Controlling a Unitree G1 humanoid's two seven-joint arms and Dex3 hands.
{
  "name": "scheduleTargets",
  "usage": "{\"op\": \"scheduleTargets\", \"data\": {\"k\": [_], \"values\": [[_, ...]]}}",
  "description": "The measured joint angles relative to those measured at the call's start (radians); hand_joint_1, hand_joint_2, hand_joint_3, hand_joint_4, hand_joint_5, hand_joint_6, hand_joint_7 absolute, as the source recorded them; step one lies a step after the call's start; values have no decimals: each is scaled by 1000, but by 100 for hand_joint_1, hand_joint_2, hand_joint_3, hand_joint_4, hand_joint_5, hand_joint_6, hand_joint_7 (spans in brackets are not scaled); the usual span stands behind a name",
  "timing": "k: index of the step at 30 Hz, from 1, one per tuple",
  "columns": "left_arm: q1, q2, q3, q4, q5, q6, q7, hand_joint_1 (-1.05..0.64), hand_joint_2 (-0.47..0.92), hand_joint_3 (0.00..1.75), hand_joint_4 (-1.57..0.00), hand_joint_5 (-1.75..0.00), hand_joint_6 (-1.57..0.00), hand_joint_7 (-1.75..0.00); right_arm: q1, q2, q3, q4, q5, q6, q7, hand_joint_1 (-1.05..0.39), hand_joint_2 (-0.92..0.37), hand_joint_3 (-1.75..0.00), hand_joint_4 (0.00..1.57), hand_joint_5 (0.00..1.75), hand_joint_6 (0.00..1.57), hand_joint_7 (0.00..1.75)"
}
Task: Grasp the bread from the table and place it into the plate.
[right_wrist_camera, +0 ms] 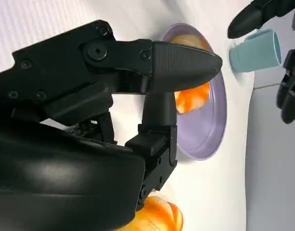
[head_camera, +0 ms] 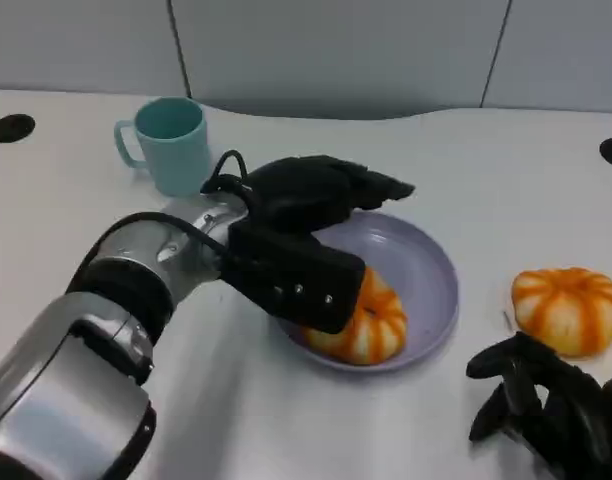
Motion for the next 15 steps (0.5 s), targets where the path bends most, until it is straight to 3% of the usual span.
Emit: {"op": "scheduleTargets", "data": {"k": [6, 10, 15], "values": [[23, 80, 119, -60, -141, -74, -75, -76, 92, 15, -14, -8, -16, -9, -1, 2, 1, 1, -1, -1, 0, -31, -92, -57, 56, 175, 45, 153], [209, 120, 296, -139, -438, -190, -247, -72, 92, 13, -24, -14, -23, -9, 4, 1, -3, 14, 0, -30, 9, -30, -92, -58, 56, 175, 45, 154], [521, 112, 500, -364, -853, -83, -465, -75, 92, 21, -45, -26, -36, -10, 1, 0, -8, 23, 0, -37, 18, -30, -92, -57, 57, 174, 44, 152]]}}
